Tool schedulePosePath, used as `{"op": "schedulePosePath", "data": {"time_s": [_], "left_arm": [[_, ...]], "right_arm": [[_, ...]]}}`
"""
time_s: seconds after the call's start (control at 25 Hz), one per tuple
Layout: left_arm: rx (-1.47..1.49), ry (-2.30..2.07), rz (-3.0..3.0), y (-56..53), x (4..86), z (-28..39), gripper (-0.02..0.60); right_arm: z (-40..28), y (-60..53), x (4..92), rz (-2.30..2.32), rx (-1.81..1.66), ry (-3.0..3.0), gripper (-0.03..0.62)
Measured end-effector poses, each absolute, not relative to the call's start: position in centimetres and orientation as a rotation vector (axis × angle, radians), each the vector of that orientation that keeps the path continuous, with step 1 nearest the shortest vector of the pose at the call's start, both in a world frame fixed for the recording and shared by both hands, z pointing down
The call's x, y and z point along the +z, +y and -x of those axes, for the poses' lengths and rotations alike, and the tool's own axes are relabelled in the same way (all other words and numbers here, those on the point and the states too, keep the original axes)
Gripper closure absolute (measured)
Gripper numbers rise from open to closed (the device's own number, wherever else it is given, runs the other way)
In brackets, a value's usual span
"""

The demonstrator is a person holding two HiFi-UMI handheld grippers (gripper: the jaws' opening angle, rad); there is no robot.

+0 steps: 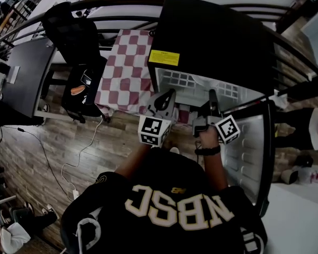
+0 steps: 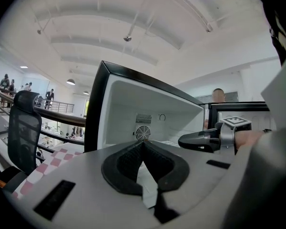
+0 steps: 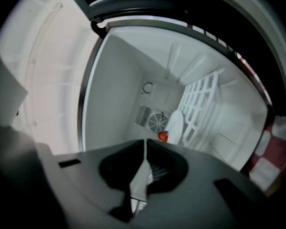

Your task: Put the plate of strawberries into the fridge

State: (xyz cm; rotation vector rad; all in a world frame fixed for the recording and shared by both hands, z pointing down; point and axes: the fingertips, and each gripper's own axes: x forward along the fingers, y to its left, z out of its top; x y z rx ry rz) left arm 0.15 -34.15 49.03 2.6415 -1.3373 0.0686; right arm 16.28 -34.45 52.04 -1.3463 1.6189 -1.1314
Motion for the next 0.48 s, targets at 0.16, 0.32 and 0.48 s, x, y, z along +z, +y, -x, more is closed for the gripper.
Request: {"op": "schedulePosePath", "data": {"time_s": [0.16,0.32,0.48], "left_arm": [[0.069,-1.295,-2.669,-33.9,48.6,-1.2,0.566],[0.063,-1.263,-2.687,-33.5,48.5,-2.1,0.566],[0.061,-1.240,-2.716,-32.7,48.1,-2.9,0.566]], "right_arm": [[-17.1,-32.3,50.5,1.528,-0.948,1.811,0.562],[-17.8,-30.6,48.8,1.777,-0.617,2.078,0.562],[-17.5,-29.1,47.9,1.966,-0.352,2.236,0.565]]}}
